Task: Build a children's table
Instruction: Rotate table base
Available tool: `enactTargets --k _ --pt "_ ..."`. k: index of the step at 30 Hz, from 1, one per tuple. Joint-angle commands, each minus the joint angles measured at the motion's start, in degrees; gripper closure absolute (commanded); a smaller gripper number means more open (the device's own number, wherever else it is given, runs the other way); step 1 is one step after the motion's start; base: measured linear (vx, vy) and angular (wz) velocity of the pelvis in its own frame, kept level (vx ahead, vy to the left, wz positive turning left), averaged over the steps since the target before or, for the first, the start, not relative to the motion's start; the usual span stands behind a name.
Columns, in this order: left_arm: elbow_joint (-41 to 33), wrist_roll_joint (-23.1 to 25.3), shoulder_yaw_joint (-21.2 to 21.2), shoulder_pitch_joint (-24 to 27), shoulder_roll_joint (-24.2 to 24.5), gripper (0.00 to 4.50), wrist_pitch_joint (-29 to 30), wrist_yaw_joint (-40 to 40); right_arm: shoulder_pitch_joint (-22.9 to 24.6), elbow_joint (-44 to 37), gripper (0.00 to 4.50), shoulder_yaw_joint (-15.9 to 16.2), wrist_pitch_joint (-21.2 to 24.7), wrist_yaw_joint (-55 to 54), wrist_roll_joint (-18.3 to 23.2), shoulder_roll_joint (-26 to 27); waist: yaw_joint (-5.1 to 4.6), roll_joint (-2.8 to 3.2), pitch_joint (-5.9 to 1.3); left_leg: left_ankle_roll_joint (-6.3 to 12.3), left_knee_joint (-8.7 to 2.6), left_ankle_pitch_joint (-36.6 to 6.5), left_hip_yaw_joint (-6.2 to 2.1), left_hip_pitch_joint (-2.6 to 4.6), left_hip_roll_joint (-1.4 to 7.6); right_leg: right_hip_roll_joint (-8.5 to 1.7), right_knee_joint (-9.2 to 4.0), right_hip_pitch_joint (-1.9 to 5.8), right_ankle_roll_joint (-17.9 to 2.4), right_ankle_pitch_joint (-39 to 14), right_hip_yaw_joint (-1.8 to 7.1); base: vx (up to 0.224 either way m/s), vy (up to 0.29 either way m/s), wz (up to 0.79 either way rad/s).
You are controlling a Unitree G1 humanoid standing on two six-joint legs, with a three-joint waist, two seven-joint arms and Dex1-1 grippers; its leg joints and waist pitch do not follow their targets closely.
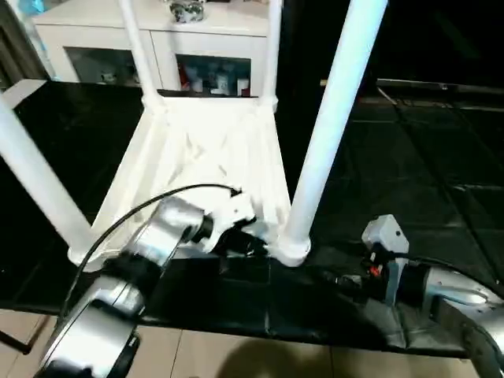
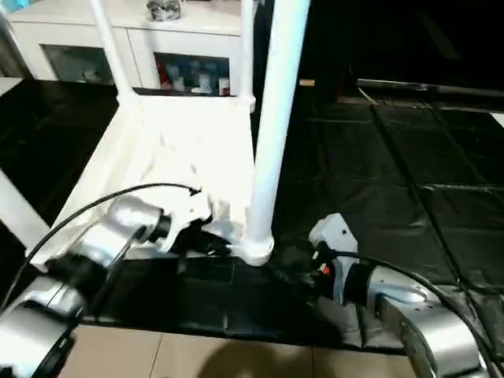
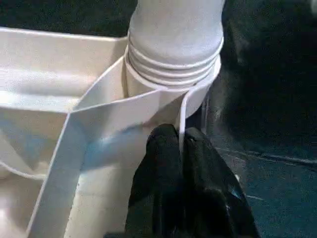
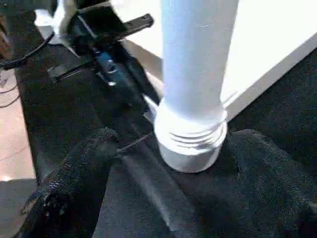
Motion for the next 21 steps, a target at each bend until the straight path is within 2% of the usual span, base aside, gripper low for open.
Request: enactTargets --k 1,2,5,8,10,13,14,15,17,18,21 --pt "0.5 -1.3 0.6 2.8 -0.1 4.48 2.3 1.4 -0.9 0.5 0.55 -0.6 -0.8 0.4 -0.5 -0.3 0.71 -1.34 -2.74 3.94 -3.55 -5.6 -1.11 0.03 2.82 -6.06 -5.0 1.5 -12.4 0.1 2.86 0.0 0.0 0.0" --pt "-0.7 -1.3 0.2 3.2 0.4 4.48 3.2 0.4 -1.0 0.7 0.55 -0.4 -0.9 0.6 -0.5 -0.3 0.71 -1.41 -2.76 3.88 -3.58 -5.5 -1.1 0.03 2.89 -6.06 -4.98 1.47 -12.4 0.5 2.89 0.0 0.0 0.0" --pt "-2.8 -1.1 0.0 3.7 1.0 3.93 4.9 -0.1 -1.1 0.9 0.55 -0.2 -1.3 0.9 -0.6 -0.4 0.56 -1.42 -2.88 4.24 -3.57 -4.4 -1.15 -0.09 2.82 -5.96 -4.6 1.6 -12.4 3.4 2.86 0.0 0.0 0.0" --pt "-3.8 -0.9 0.2 4.0 1.4 3.73 5.7 0.2 -0.9 0.8 0.55 -0.4 -2.2 1.1 -0.5 -0.3 0.66 -1.44 -3.08 4.85 -3.31 -3.4 -1.04 -0.13 2.7 -5.98 -4.43 1.65 -12.9 6.1 2.93 0.0 0.0 0.0" --pt "-4.7 -1.1 0.1 4.3 1.8 3.73 6.5 -0.2 -0.9 0.7 0.55 -0.8 -2.4 1.1 0.0 -0.1 0.92 -1.51 -3.23 5.71 -3.14 -1.9 -1.01 -0.32 2.73 -5.77 -3.95 1.49 -12.9 10.2 2.87 0.0 0.0 0.0" --pt "-5.1 -0.9 0.0 4.2 2.4 3.73 6.5 -0.2 -0.9 0.6 0.55 -0.8 -2.4 1.4 0.2 -0.4 1.09 -1.54 -3.09 5.64 -3.2 -2.8 -1.04 -0.31 2.69 -5.84 -4.12 1.47 -12.8 8.9 2.81 0.0 0.0 0.0" --pt "-5.1 -0.8 0.0 4.2 2.5 3.73 6.6 -0.2 -0.9 0.6 0.55 -0.7 -2.4 1.4 0.1 -0.4 1.15 -0.99 -3.12 5.42 -3.19 -3.0 -1.08 -0.27 2.73 -5.92 -4.13 1.42 -12.8 8.5 2.83 0.0 0.0 0.0" --pt "-5.7 -0.7 -0.3 4.1 3.2 3.73 7.6 -1.0 -0.7 0.6 0.55 -0.6 -2.6 1.5 0.0 -0.5 1.14 -1.3 -3.1 4.99 -3.26 -3.5 -1.07 -0.2 2.79 -5.82 -4.17 1.47 -12.9 8.1 2.85 0.0 0.0 0.0" --pt "-6.3 -0.5 -0.9 4.1 4.0 3.73 8.4 -1.8 -0.6 0.7 0.55 -0.5 -2.7 1.7 -0.1 -0.5 1.19 -1.37 -3.09 4.82 -3.29 -3.4 -1.06 -0.25 2.74 -5.81 -4.15 1.46 -12.8 8.0 2.88 0.0 0.0 0.0" --pt "-6.5 -0.4 -1.2 4.1 4.4 3.98 8.7 -2.1 -0.7 0.7 0.55 -0.5 -2.8 1.7 -0.2 -0.6 1.22 -1.34 -3.09 4.72 -3.3 -3.5 -1.04 -0.19 2.74 -5.81 -4.16 1.42 -12.7 7.7 2.87 0.0 0.0 0.0" --pt "-6.4 -0.4 -1.4 4.1 4.4 4.19 8.4 -1.9 -0.7 0.8 0.55 -0.3 -3.0 1.7 -0.2 -0.6 1.45 -1.22 -3.1 4.5 -3.3 -3.6 -1.04 -0.07 2.82 -5.8 -4.16 1.33 -12.8 7.4 2.86 0.0 0.0 0.0"
